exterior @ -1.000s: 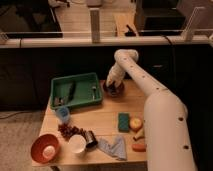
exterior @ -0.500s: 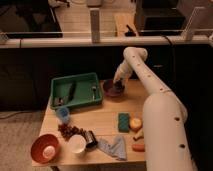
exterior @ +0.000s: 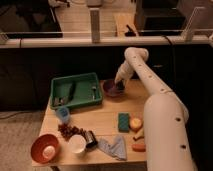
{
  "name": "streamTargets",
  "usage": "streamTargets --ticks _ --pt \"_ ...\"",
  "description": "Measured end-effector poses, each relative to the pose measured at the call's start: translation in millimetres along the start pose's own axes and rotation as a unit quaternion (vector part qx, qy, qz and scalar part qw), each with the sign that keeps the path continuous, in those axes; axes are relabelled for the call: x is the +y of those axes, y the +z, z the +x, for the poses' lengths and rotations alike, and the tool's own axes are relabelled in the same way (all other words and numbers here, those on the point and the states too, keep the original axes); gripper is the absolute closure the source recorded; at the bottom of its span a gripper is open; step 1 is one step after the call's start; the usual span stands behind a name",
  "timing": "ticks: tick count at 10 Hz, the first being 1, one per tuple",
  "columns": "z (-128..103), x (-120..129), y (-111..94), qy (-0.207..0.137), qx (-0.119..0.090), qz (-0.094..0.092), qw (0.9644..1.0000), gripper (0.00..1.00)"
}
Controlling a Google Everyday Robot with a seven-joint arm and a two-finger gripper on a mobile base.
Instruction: Wipe purple bowl with eraser
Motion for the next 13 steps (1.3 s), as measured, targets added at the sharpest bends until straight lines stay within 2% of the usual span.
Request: streamTargets --ticks 2,4,6,8,10,13 --pt "-8 -11 5 -0.021 -0.009 -0.004 0.9997 1.00" --pt "-23 -36 12 -0.059 -0.019 -0.007 0.9980 1.00" --pt "-43 -70 22 -0.107 -0.032 -0.005 0.9937 1.00" --pt "-55 -86 24 -0.139 -0.041 0.000 0.9894 1.00" --pt "-55 -85 23 -0.147 -0.044 0.003 0.9882 1.00" --pt "-51 -81 22 -0.141 -0.042 0.004 0.9890 1.00"
